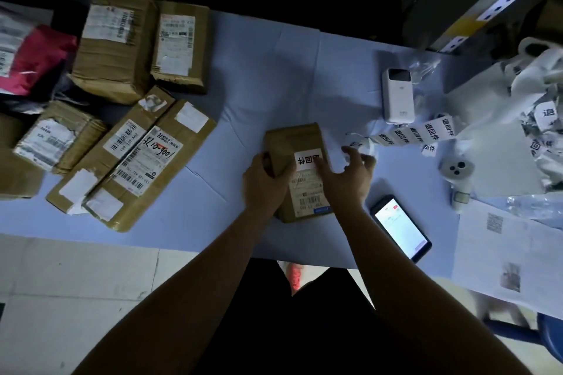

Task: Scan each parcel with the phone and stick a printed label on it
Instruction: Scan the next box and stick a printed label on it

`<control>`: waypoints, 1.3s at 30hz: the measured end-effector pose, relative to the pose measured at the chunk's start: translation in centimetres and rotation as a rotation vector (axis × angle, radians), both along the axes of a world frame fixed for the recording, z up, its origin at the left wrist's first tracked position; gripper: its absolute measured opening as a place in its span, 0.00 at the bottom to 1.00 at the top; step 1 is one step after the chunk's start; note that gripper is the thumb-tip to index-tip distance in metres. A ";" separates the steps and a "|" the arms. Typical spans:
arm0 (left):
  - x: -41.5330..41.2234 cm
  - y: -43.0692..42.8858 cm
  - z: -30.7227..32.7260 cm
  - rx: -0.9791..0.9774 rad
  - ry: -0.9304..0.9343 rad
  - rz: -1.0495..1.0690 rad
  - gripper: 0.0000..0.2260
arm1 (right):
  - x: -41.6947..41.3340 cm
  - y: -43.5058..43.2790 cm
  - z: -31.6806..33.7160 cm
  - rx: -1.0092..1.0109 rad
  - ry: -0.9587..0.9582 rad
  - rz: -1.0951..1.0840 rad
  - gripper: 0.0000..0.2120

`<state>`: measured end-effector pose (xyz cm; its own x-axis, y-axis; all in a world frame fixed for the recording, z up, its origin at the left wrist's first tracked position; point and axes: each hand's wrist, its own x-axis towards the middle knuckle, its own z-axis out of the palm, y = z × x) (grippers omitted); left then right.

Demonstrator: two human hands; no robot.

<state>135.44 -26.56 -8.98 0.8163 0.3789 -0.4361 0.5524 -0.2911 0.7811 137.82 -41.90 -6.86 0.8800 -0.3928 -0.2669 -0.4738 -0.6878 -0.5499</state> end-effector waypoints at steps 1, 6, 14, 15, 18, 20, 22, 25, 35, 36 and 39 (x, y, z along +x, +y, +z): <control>-0.5 -0.1 0.0 -0.028 -0.002 0.005 0.25 | -0.2 -0.5 -0.1 0.105 0.038 -0.032 0.23; -3.5 -0.7 0.4 -0.205 -0.047 -0.054 0.29 | -1.5 -1.9 0.7 0.265 -0.011 0.107 0.13; -7.5 2.5 10.4 -0.236 -0.340 0.148 0.30 | -3.6 1.2 9.3 0.619 -0.133 0.402 0.11; -8.3 3.6 12.0 -0.215 -0.371 0.174 0.28 | -3.8 2.3 10.4 0.666 -0.150 0.450 0.11; -11.5 7.2 16.4 -0.175 -0.467 0.253 0.25 | -4.9 6.5 13.7 0.758 -0.174 0.536 0.10; -13.9 10.1 18.4 -0.164 -0.513 0.303 0.27 | -6.1 9.9 15.5 0.844 -0.140 0.560 0.11; -16.6 13.2 20.1 -0.145 -0.553 0.338 0.29 | -7.7 13.7 16.9 0.907 -0.112 0.586 0.15; -20.8 18.4 21.5 -0.140 -0.607 0.437 0.30 | -10.5 20.0 18.5 0.977 -0.083 0.666 0.16; -34.5 41.1 22.2 -0.158 -0.734 0.611 0.33 | -22.7 44.5 20.5 0.910 -0.098 0.879 0.29; -35.7 43.4 22.2 -0.154 -0.729 0.620 0.33 | -23.6 47.0 20.3 0.913 -0.084 0.880 0.30; -37.9 49.8 22.0 -0.162 -0.702 0.625 0.33 | -25.4 53.6 19.9 0.883 -0.051 0.890 0.30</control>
<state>97.51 23.27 13.01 0.5819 0.8132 -0.0094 -0.0387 0.0392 0.9985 112.40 11.72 13.09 0.7651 0.6371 -0.0937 0.0006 -0.1462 -0.9893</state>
